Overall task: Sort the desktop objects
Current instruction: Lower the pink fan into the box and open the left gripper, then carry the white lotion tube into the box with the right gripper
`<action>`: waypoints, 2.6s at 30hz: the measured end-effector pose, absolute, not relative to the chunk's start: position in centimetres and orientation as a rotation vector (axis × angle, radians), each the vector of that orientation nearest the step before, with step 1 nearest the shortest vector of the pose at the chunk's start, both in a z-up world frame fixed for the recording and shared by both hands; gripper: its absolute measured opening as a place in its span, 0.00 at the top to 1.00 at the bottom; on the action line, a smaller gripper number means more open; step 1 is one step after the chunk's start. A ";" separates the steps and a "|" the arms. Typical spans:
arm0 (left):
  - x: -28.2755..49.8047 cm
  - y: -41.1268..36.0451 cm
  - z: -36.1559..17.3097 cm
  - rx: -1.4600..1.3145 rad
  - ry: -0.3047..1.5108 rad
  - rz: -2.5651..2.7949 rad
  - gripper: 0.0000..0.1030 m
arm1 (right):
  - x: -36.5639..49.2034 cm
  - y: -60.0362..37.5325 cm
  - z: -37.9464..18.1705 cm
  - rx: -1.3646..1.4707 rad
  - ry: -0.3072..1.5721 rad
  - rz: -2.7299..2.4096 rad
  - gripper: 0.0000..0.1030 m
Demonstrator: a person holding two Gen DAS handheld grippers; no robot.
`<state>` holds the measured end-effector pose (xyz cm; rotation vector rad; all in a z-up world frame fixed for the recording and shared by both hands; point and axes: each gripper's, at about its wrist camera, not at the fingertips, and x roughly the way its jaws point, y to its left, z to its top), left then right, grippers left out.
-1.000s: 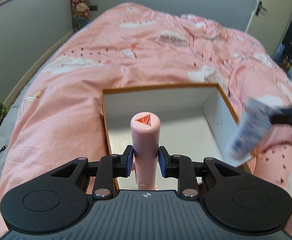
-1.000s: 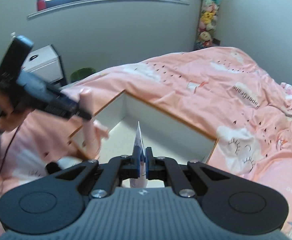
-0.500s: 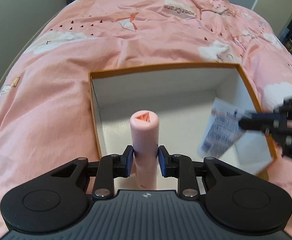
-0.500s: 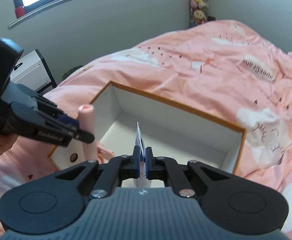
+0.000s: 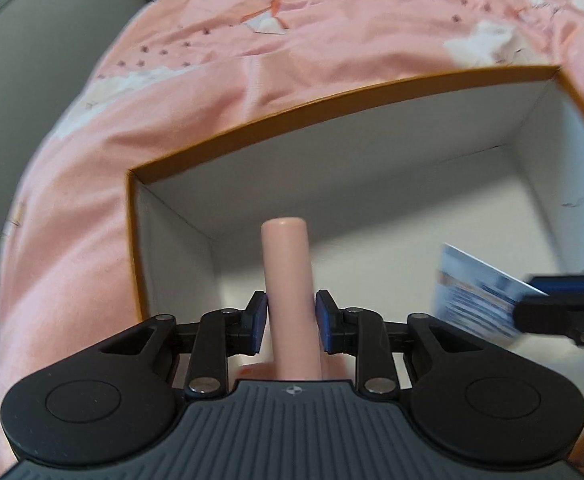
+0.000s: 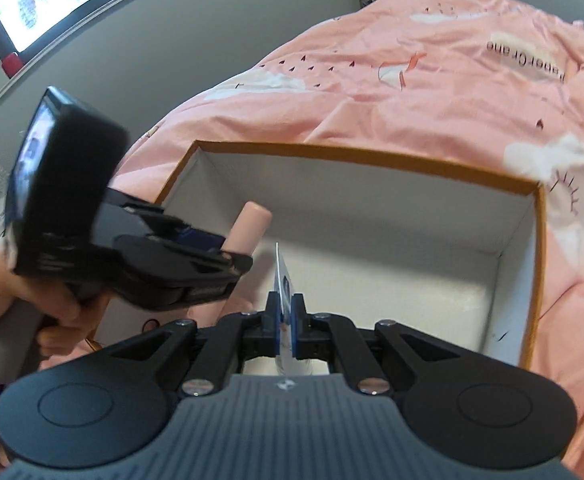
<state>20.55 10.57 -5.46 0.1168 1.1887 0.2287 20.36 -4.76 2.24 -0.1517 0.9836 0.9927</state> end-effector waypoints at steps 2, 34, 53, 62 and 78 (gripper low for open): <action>20.8 10.4 -6.0 0.147 1.205 0.234 0.72 | 20.2 -4.7 1.9 -0.161 0.992 0.997 0.95; 9.3 15.2 -0.4 -0.140 1.040 0.201 0.62 | 19.9 0.8 1.8 -0.075 0.989 0.844 0.94; 8.1 15.0 -1.9 -0.182 1.048 0.195 0.62 | 20.6 2.4 2.0 0.074 1.011 0.884 0.94; 8.2 15.2 -1.8 -0.194 1.050 0.204 0.62 | 20.9 5.6 1.8 -0.024 0.902 0.917 0.94; 8.0 15.1 -1.9 -0.204 1.045 0.192 0.62 | 19.5 4.5 1.3 -0.075 0.992 1.021 0.70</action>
